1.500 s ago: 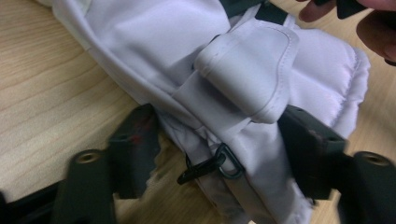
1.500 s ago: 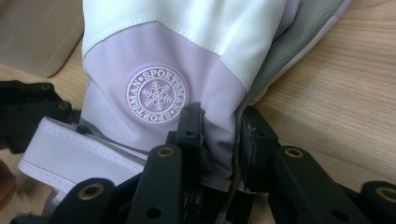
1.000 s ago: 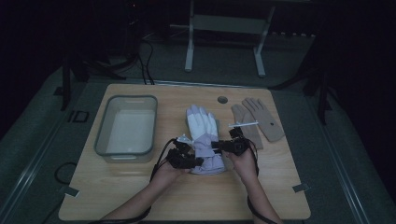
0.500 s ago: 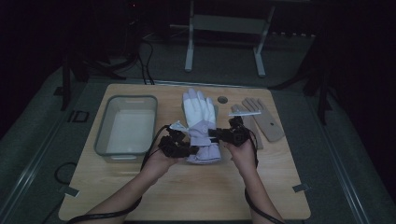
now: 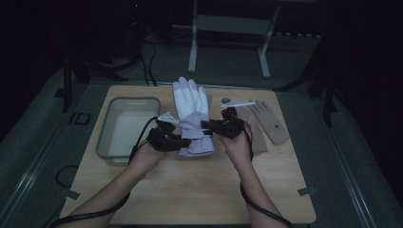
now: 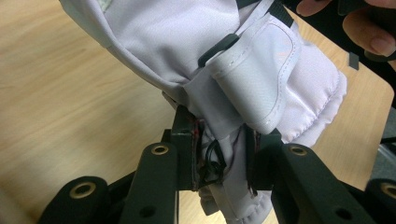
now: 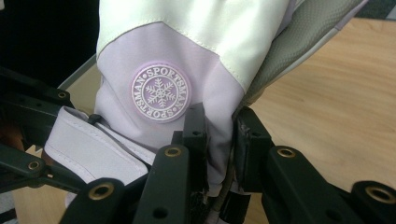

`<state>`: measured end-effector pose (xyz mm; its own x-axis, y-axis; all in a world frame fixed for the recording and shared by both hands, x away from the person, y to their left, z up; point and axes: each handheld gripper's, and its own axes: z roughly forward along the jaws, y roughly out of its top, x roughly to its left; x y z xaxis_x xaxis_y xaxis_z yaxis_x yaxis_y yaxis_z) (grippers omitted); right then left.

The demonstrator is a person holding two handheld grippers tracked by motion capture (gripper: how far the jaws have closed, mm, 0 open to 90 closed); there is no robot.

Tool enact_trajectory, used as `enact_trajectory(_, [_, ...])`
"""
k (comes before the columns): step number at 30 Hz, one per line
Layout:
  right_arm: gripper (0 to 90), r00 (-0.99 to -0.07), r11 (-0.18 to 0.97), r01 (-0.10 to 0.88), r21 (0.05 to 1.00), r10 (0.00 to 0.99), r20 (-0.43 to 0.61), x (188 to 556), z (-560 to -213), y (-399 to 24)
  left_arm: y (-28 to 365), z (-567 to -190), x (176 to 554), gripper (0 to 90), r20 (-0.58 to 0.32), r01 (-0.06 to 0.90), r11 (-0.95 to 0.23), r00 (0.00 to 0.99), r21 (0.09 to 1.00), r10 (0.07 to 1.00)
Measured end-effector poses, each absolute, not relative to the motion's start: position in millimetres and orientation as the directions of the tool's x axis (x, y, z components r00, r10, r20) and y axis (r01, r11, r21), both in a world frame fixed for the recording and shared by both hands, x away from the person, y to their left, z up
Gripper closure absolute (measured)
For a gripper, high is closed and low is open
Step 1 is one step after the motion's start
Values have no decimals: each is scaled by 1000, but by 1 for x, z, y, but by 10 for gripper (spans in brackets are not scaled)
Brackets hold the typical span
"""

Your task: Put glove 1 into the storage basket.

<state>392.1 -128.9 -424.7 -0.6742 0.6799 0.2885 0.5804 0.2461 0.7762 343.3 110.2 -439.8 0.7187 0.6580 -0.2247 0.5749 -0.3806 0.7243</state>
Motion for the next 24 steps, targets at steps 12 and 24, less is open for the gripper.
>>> enact_trajectory(12, [771,-706,260,553,791,651,279,401,-413,-85,151,-427,342,704,-183,578,-380,689,722,701])
enact_trajectory(24, [769,-739,287,553,782,603,301,413,-420,-22,208,-427,340,705,-177,620,-362,638,696,750])
